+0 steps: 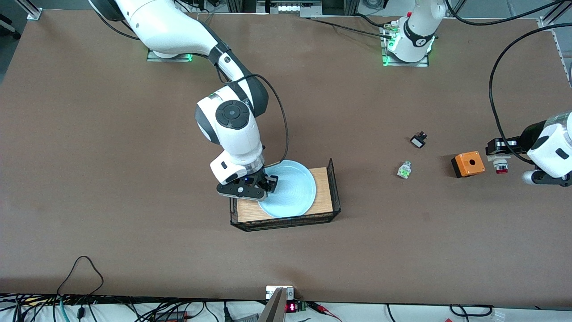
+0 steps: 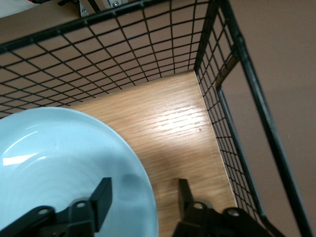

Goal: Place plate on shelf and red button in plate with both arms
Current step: 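Lower the plate onto the basket floor and open the right gripper, then withdraw the right gripper while the left gripper carries the button toward the basket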

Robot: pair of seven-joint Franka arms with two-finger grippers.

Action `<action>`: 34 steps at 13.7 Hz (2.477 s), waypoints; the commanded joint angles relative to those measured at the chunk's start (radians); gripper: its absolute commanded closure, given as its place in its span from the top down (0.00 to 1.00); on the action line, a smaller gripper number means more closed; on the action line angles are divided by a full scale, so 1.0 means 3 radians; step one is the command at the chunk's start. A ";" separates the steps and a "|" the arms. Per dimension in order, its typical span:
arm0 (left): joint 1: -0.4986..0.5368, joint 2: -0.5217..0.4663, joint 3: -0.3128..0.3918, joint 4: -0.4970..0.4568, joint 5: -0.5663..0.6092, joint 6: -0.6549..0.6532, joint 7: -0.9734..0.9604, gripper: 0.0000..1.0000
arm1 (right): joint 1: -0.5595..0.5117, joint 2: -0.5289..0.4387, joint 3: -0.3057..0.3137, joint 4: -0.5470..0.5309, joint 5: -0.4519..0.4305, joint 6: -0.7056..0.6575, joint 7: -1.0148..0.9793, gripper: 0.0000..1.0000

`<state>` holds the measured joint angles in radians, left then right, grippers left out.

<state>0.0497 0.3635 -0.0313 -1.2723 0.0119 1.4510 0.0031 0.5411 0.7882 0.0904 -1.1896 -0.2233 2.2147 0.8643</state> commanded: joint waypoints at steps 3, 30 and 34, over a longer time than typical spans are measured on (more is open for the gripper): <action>0.0003 -0.0087 -0.0079 -0.0049 0.0047 -0.0081 -0.0102 0.00 | 0.0037 -0.0065 -0.0020 -0.0013 -0.0028 -0.0070 -0.0064 1.00; -0.0824 0.0316 -0.1527 0.0012 -0.0045 0.0643 -0.3992 0.00 | -0.1061 -0.0909 -0.0030 0.0816 0.0136 -0.2596 -0.3237 1.00; -0.0897 0.0476 -0.1527 0.0018 -0.0050 0.1089 -0.4167 0.00 | -0.1246 -0.1042 -0.0035 0.0811 0.0126 -0.2866 -0.3464 1.00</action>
<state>-0.2197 0.4954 -0.4979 -1.2874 -0.0001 1.7478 -1.2254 0.1706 0.5097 0.0746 -0.9438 -0.1963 1.4052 -0.1535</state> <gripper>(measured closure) 0.586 0.000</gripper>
